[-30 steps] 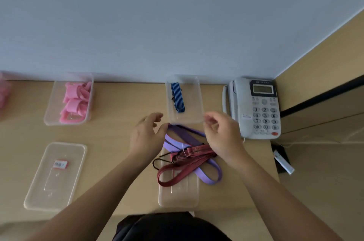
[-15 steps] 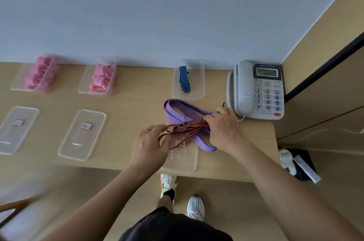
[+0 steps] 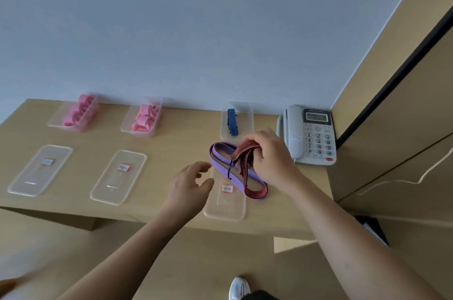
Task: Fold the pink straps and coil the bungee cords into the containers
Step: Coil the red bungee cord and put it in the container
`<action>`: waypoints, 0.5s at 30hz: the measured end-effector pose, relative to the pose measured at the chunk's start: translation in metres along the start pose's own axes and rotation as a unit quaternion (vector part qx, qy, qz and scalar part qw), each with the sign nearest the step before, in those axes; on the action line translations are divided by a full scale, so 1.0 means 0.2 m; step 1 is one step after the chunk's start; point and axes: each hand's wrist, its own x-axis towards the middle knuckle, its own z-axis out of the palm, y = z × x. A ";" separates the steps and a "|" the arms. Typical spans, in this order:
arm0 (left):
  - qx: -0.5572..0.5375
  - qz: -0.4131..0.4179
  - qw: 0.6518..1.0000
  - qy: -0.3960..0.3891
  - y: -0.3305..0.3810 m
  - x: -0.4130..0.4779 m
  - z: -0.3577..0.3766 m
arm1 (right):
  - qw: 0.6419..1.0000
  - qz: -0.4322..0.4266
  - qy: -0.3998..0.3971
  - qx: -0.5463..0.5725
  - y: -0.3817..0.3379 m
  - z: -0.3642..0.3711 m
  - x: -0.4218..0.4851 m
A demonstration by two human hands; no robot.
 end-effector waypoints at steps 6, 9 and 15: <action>-0.120 0.095 0.988 -0.026 0.03 -0.10 -0.17 | 0.992 0.020 0.066 0.108 -0.33 -0.11 -0.11; -0.193 0.138 0.970 0.053 0.03 -0.19 -0.29 | 0.986 0.037 0.072 0.148 -0.49 -0.12 -0.20; -0.239 0.217 0.938 0.126 0.00 -0.33 -0.60 | 0.982 0.031 -0.081 0.170 -0.69 -0.13 -0.48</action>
